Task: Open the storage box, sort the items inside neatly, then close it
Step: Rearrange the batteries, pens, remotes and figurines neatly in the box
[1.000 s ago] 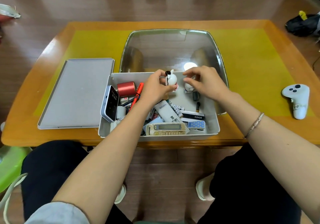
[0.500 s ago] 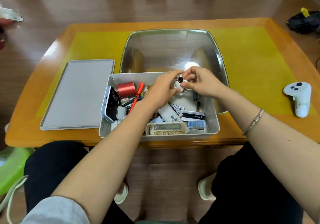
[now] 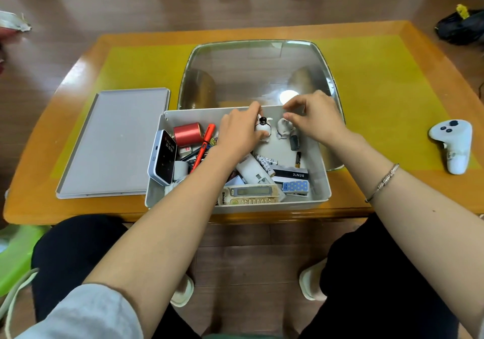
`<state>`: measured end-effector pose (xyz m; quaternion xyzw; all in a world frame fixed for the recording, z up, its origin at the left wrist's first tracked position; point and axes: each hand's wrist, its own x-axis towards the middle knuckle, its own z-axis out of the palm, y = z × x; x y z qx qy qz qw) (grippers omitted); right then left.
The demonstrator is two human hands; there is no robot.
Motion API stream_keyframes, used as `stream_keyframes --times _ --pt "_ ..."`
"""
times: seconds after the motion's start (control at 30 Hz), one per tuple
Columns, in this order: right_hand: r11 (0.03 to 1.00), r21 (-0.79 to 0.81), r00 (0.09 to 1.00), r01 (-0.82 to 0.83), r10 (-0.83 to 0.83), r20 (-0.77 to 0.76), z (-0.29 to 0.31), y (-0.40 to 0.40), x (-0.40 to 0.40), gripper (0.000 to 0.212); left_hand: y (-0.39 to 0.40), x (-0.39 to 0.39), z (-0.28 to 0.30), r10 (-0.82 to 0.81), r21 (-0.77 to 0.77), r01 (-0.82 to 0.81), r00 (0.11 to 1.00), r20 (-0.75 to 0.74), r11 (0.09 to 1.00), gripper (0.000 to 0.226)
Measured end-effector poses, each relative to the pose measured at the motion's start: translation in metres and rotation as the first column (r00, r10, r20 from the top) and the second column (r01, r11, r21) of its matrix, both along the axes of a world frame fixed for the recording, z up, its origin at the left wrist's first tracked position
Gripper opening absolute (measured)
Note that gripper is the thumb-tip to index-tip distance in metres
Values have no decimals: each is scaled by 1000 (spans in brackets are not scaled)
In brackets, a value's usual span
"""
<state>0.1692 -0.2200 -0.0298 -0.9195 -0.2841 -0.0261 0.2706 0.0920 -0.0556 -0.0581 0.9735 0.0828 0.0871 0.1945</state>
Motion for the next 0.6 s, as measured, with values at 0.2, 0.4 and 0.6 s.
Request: stream_keyframes --times 0.2,0.4,0.6 --pt "950 -310 985 -23 75 158 -8 -2 1 27 -6 11 -13 54 182 -55 998 6 982 45" --pt "931 -365 974 24 61 220 -14 4 1 27 -12 8 -20 49 226 -57 998 38 972 54" --pt "919 -392 958 53 64 279 -17 4 -1 24 -9 -3 -23 48 245 -71 994 99 967 43"
